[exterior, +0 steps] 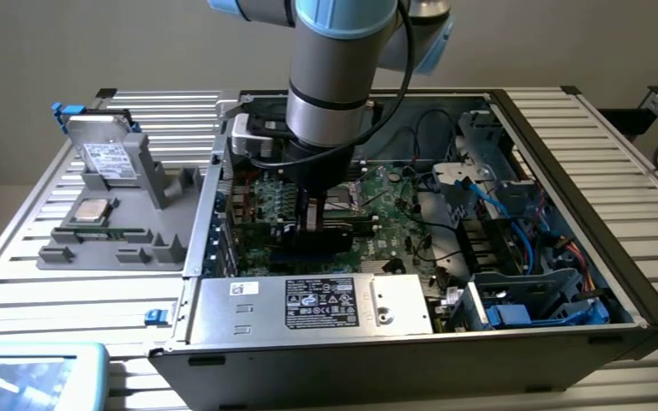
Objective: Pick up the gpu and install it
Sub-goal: 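Insert the gpu into the slot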
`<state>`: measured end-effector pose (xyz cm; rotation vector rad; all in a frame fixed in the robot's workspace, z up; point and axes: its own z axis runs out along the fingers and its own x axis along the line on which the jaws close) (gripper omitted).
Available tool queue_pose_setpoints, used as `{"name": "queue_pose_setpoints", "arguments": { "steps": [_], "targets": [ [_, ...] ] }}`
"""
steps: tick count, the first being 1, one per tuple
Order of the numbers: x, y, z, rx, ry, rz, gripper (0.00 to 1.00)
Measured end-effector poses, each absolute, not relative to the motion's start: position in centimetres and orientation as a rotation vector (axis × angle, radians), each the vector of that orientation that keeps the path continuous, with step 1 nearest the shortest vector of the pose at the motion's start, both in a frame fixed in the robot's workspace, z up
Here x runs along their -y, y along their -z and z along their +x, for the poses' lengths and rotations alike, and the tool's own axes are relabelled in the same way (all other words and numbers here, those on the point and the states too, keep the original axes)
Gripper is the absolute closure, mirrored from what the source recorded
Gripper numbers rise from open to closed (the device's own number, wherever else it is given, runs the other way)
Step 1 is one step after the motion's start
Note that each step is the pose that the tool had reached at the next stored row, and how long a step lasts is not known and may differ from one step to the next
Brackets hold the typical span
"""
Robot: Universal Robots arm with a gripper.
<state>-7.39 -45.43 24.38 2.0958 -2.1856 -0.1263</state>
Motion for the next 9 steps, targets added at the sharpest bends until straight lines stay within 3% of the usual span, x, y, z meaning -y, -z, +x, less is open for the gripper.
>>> {"name": "queue_pose_setpoints", "arguments": {
  "steps": [9],
  "targets": [
    [45.43, -24.36, -7.48, 2.182, 0.126, 2.1, 0.71]
  ]
}}
